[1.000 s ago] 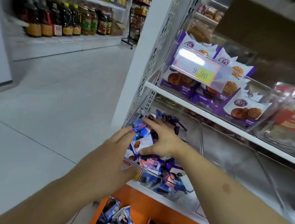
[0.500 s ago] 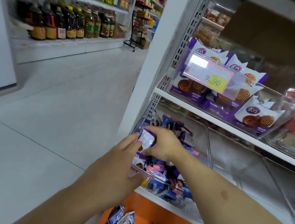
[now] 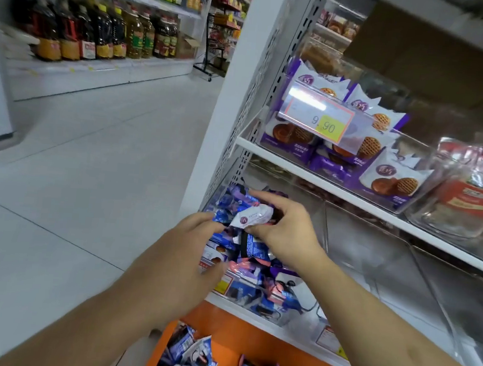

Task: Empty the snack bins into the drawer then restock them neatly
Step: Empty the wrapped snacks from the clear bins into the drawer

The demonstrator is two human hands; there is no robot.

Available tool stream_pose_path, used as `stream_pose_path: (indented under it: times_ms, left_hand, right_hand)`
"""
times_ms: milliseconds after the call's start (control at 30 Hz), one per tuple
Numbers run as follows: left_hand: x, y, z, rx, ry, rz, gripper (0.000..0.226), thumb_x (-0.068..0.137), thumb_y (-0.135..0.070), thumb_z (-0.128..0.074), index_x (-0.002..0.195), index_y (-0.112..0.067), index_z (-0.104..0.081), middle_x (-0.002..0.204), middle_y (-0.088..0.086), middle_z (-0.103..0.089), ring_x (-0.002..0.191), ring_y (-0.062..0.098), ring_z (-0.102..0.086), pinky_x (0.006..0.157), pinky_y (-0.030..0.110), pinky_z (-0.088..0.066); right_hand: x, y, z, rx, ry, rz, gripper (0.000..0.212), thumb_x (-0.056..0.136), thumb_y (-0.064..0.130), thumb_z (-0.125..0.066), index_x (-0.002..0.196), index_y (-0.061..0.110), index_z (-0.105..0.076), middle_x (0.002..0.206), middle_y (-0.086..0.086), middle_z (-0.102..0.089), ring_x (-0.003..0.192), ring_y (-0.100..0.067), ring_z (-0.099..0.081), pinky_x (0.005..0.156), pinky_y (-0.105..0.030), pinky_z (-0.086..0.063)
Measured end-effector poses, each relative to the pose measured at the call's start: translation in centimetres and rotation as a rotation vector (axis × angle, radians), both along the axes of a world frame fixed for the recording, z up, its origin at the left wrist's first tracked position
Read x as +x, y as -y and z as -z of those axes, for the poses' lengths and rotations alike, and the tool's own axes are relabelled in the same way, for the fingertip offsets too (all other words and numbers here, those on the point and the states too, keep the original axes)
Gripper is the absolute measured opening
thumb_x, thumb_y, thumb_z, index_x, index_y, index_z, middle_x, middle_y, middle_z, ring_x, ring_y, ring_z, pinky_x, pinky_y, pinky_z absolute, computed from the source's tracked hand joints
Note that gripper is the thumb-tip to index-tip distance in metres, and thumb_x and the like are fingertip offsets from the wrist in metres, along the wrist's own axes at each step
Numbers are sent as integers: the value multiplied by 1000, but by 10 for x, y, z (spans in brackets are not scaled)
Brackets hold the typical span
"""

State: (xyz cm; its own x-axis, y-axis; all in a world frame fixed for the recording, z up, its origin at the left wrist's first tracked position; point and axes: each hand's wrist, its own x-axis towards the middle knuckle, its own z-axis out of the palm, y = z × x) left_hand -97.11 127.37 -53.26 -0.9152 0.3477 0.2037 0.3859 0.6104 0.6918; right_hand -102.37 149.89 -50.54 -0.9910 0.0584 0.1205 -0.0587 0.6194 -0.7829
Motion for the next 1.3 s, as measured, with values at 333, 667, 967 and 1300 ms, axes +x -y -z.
stream_pose_path:
  times_ms: [333,667,967,1300]
  left_hand:
    - [27,-31,-36,592,382,127,76,85,-43,-81,137,-75,-35,141,-38,-44,123,-12,-51,90,17,-48]
    - [95,-117,-21,775,902,301,65,85,-27,-80,134,-60,-53,119,0,-76,121,31,-67,97,55,-52]
    - [141,-196,-3,663,860,311,64,95,-2,-70,133,-53,-57,120,2,-76,117,26,-70,106,63,-49]
    - [172,-228,10,735,1288,228,49,88,-33,-80,135,-30,-64,141,8,-63,121,39,-66,95,55,-59]
  right_hand:
    - [117,-26,-34,-451,64,-29,71,75,-18,-81,130,26,-70,109,-9,-80,104,-26,-76,89,-38,-62]
    - [217,-83,6,-793,115,55,67,75,-14,-80,138,7,-64,125,-26,-71,120,-42,-67,113,-59,-46]
    - [279,-160,13,-862,117,104,65,75,-19,-74,132,13,-70,126,-27,-70,123,-44,-65,108,-57,-50]
    - [300,-223,4,-988,130,163,75,67,-18,-74,136,11,-66,129,-25,-70,118,-36,-68,100,-47,-57]
